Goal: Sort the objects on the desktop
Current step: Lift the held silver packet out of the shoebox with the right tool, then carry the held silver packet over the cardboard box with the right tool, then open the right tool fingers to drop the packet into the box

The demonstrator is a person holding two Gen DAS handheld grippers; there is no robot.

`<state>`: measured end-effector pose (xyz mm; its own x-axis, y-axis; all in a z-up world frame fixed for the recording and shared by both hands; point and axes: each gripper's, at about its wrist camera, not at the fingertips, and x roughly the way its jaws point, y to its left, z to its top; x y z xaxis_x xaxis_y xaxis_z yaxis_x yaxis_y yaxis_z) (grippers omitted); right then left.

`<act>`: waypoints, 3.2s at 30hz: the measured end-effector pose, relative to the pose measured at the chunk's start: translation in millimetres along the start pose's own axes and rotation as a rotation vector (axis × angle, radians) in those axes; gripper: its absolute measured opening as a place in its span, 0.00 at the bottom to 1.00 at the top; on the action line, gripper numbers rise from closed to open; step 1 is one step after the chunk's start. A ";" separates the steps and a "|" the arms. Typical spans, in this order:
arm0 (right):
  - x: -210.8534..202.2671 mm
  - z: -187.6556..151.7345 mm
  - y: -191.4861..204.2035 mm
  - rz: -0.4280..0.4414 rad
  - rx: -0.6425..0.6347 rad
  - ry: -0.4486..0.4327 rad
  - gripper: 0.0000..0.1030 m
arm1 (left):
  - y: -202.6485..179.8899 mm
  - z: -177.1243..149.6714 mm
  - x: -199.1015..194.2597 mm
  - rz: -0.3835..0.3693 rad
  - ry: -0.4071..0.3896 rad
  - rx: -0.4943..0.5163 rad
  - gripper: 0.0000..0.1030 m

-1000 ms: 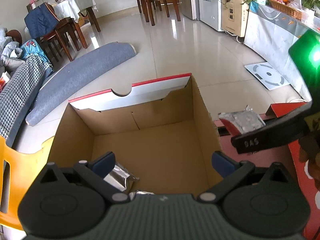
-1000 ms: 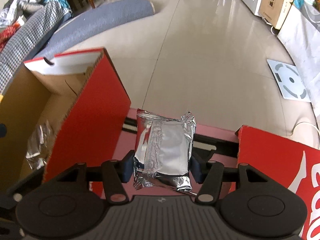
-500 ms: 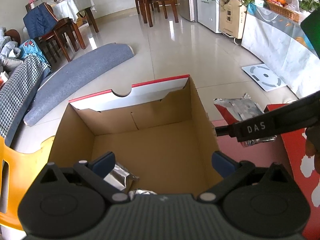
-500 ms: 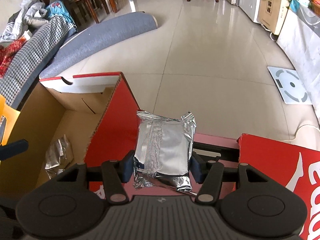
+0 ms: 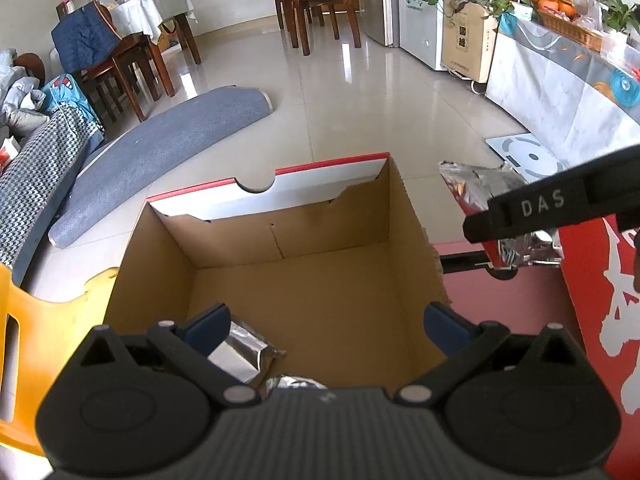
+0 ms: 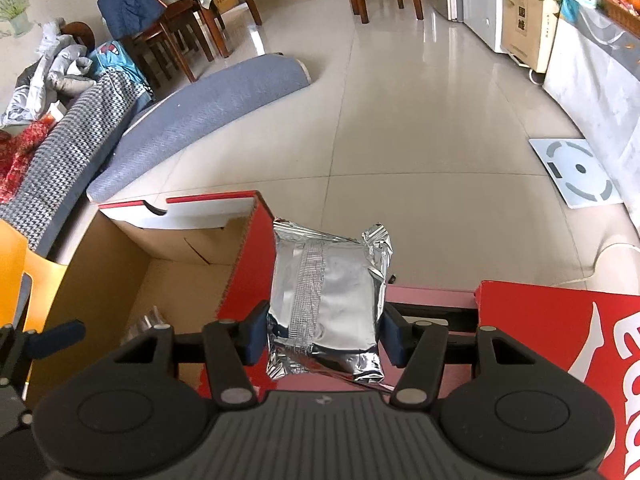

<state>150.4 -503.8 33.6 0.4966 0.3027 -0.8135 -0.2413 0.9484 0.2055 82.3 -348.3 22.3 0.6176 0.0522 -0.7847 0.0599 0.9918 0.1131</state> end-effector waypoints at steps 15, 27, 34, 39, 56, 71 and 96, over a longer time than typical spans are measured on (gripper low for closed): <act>-21.2 2.9 19.9 0.019 -0.023 -0.050 0.54 | 6.4 -4.9 -2.6 -0.018 0.014 -0.019 1.00; -28.0 5.8 37.3 0.044 -0.044 -0.072 0.54 | 19.8 -10.5 -2.4 -0.030 0.043 -0.074 1.00; -31.2 7.7 54.2 0.068 -0.083 -0.099 0.54 | 30.8 -13.0 -3.4 -0.048 0.058 -0.124 1.00; -28.6 6.8 68.6 0.087 -0.114 -0.103 0.54 | 38.6 -15.3 -3.4 -0.053 0.070 -0.152 1.00; -11.6 -1.2 113.9 0.168 -0.213 -0.085 0.54 | 62.8 -23.9 2.3 0.059 0.144 -0.198 1.00; 33.0 -9.4 144.5 0.198 -0.285 0.012 0.55 | 79.0 -37.8 11.9 0.095 0.219 -0.228 1.00; 82.8 -19.2 144.1 0.114 -0.291 0.130 0.56 | 89.7 -45.5 18.4 0.106 0.276 -0.287 1.00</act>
<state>140.7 -343.9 -14.6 0.3463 0.3731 -0.8607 -0.5262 0.8369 0.1510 63.3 -253.1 -9.7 0.3725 0.1463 -0.9164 -0.2378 0.9696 0.0581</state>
